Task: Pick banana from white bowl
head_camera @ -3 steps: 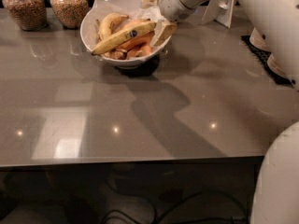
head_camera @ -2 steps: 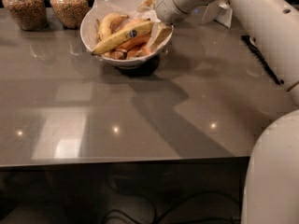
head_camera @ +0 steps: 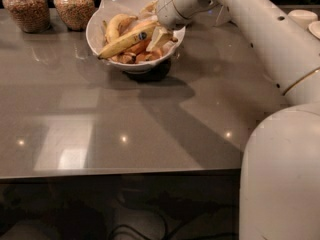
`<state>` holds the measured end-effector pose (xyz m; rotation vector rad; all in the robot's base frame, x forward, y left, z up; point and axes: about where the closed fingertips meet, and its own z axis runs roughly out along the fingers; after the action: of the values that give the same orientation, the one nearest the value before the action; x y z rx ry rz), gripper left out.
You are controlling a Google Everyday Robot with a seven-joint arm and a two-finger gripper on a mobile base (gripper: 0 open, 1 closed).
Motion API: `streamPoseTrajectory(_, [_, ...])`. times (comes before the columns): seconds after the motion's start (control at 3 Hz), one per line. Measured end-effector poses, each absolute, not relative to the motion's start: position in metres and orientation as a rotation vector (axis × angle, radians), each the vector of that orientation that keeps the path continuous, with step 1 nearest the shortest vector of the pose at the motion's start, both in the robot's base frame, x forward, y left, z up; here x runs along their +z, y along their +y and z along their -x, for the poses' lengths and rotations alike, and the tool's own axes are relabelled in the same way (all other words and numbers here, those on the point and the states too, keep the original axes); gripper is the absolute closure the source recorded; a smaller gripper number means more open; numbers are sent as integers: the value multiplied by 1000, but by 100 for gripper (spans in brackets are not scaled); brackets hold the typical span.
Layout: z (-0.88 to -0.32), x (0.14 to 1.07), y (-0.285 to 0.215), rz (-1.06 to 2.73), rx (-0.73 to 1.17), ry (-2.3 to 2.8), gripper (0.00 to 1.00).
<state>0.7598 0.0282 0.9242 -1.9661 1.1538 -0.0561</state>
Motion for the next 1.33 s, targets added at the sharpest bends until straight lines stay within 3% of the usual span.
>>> streamPoseTrajectory(0.67, [-767,911,52,1981,-14,1120,45])
streamPoseTrajectory(1.0, [-765,910,54,1990,-7,1113,63])
streamPoseTrajectory(1.33, [-756,918,52,2004,-14,1103,87])
